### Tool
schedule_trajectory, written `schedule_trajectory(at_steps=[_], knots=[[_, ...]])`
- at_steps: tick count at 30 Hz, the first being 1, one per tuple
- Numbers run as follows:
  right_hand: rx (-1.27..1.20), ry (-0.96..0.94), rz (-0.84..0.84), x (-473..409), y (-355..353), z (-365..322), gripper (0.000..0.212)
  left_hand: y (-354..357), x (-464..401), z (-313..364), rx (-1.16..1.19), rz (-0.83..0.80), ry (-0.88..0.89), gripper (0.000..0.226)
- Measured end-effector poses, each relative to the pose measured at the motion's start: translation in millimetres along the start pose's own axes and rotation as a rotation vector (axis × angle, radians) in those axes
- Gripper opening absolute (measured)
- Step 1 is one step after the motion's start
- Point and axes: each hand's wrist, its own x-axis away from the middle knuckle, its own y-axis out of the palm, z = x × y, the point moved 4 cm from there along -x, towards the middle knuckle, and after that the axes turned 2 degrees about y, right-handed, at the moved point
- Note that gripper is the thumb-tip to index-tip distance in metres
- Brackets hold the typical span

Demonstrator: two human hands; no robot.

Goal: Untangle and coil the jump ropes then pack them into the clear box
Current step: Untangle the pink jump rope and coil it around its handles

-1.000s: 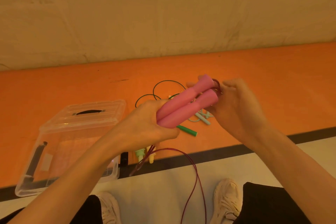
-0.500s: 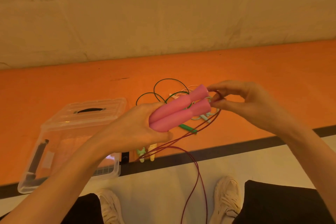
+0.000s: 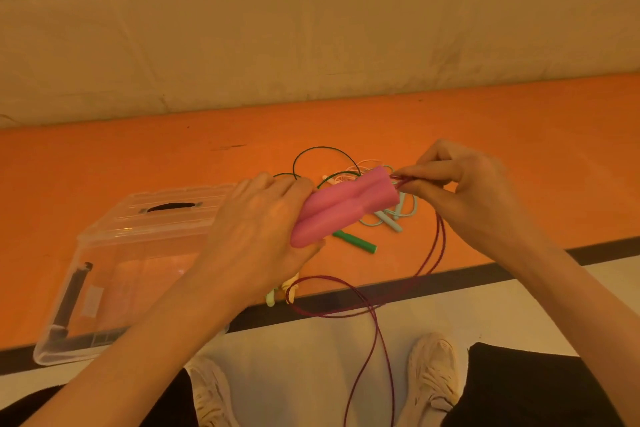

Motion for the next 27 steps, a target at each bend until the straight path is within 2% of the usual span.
schedule_trajectory(at_steps=[3, 8, 12, 15, 16, 19, 23, 27], knots=[[-0.015, 0.032, -0.007, -1, 3, 1, 0.023, -2, 0, 6, -0.147, 0.102, -0.028, 0.036], [0.002, 0.065, -0.021, -2, 7, 0, 0.026, -4, 1, 16, -0.248, 0.126, -0.068, 0.035], [0.032, 0.105, -0.072, 0, 13, -3, 0.031, 2, 4, 12, -0.18, 0.038, -0.136, 0.047], [-0.042, 0.143, -0.237, 1, 14, -5, 0.029, 4, 5, 12, -0.144, -0.073, -0.153, 0.043], [-0.077, 0.164, -0.305, 2, 14, -5, 0.03, 6, 6, 10, -0.134, -0.084, -0.154, 0.048], [-0.167, 0.245, -0.419, 4, 11, -3, 0.035, 5, 9, 13, -0.114, -0.066, -0.082, 0.064], [-0.159, 0.25, -0.415, 2, 9, -4, 0.034, 3, 13, 16, -0.001, 0.04, -0.054, 0.057], [-0.188, 0.313, -0.437, 1, 9, -2, 0.025, 7, 15, 14, 0.086, 0.046, -0.08, 0.055]])
